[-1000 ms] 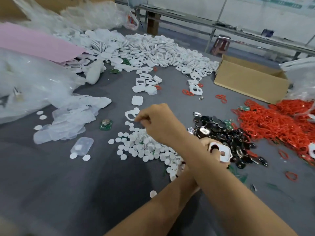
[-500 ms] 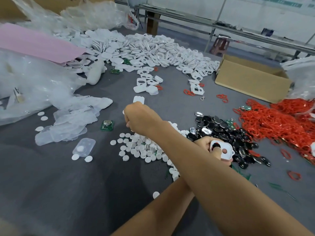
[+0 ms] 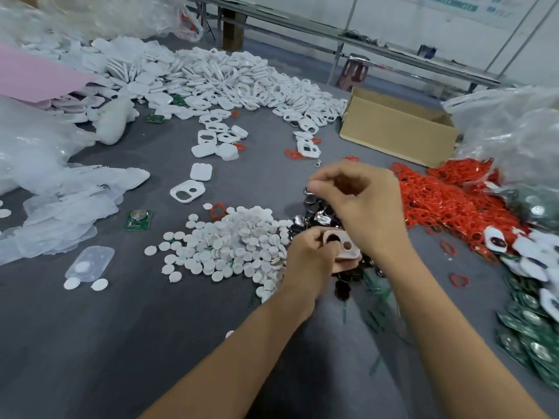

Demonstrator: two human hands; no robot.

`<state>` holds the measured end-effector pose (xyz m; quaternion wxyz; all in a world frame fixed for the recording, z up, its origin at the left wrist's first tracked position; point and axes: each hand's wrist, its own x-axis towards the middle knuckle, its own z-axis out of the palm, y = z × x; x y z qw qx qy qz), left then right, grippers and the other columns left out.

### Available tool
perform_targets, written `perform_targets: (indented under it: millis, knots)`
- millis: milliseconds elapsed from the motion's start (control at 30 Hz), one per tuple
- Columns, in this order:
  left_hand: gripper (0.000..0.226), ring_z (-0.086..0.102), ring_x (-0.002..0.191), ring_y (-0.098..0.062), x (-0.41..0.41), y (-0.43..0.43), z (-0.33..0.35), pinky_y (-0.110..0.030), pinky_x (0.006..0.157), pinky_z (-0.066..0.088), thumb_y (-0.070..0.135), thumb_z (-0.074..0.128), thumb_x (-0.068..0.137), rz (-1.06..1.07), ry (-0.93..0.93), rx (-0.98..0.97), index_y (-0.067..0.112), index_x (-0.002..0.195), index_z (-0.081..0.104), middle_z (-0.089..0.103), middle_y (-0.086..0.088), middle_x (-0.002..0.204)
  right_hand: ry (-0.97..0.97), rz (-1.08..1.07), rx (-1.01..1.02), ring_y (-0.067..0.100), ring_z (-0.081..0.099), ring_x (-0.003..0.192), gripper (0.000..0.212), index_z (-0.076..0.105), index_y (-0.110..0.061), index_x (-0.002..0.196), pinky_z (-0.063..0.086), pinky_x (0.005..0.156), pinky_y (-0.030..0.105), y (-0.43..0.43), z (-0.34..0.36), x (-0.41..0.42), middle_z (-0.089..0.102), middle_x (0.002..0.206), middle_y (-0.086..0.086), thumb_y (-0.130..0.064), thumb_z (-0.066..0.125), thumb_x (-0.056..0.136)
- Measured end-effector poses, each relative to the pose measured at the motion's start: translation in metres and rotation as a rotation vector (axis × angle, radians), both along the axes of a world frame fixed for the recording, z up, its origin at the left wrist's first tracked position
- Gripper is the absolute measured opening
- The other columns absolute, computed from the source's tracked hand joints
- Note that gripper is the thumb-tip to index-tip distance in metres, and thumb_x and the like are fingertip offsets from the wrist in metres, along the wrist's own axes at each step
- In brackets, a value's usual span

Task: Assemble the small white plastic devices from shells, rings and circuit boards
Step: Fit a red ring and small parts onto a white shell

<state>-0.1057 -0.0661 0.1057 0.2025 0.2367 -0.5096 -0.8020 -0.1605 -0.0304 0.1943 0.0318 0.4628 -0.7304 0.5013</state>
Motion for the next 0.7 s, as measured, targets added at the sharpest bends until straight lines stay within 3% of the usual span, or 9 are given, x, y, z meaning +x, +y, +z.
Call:
perform_targets:
  millis: [100,233,400,500,600,700]
  knots:
    - [0.024,0.073,0.078,-0.028,-0.001,0.000,0.005,-0.027,0.068,0.060,-0.012,0.047,0.090,0.012,0.057,0.047,-0.002,0.099,0.066,0.072,-0.018,0.092,-0.089,-0.096,-0.029,-0.001,0.065,0.070,0.018,0.075,-0.021,0.078,0.047,0.069,0.013,0.048,-0.011,-0.022,0.073,0.076,-0.013,-0.003,0.075,0.077]
    - [0.023,0.074,0.077,-0.026,0.001,0.001,0.006,-0.024,0.067,0.060,-0.012,0.048,0.090,0.028,0.050,0.028,-0.001,0.099,0.066,0.073,-0.016,0.091,-0.099,-0.154,0.041,-0.002,0.066,0.070,0.026,0.074,-0.030,0.079,0.049,0.069,0.013,0.077,-0.035,-0.028,0.073,0.079,-0.017,-0.004,0.076,0.078]
    - [0.021,0.072,0.078,-0.016,0.001,0.001,0.004,-0.024,0.072,0.059,-0.009,0.051,0.091,0.010,0.032,-0.030,-0.001,0.101,0.067,0.073,-0.011,0.089,0.217,-0.198,0.079,0.003,0.065,0.075,0.015,0.077,-0.017,0.081,0.046,0.071,0.009,0.075,-0.060,-0.017,0.071,0.079,-0.012,-0.003,0.078,0.074]
    - [0.020,0.071,0.079,-0.016,0.001,0.001,0.002,-0.025,0.073,0.059,-0.006,0.053,0.091,-0.005,0.022,-0.062,0.004,0.095,0.069,0.072,-0.007,0.083,0.381,-0.186,0.138,0.017,0.064,0.078,0.015,0.076,-0.012,0.085,0.050,0.071,0.026,0.074,-0.066,-0.016,0.071,0.082,0.001,0.000,0.076,0.076]
    - [0.021,0.071,0.078,-0.014,0.001,0.002,0.003,-0.026,0.072,0.059,-0.005,0.054,0.091,0.001,0.019,-0.062,0.007,0.093,0.070,0.073,-0.006,0.082,0.420,-0.178,0.163,0.022,0.064,0.081,0.013,0.076,-0.010,0.086,0.053,0.070,0.036,0.076,-0.068,-0.017,0.070,0.085,0.003,0.000,0.073,0.078]
    - [0.021,0.072,0.081,-0.017,0.000,0.003,0.002,-0.029,0.074,0.060,-0.005,0.054,0.092,-0.001,0.023,-0.064,0.007,0.094,0.071,0.074,-0.009,0.088,0.410,-0.186,0.152,0.022,0.064,0.079,0.011,0.076,-0.007,0.083,0.053,0.071,0.036,0.075,-0.067,-0.017,0.068,0.088,0.004,0.002,0.072,0.077]
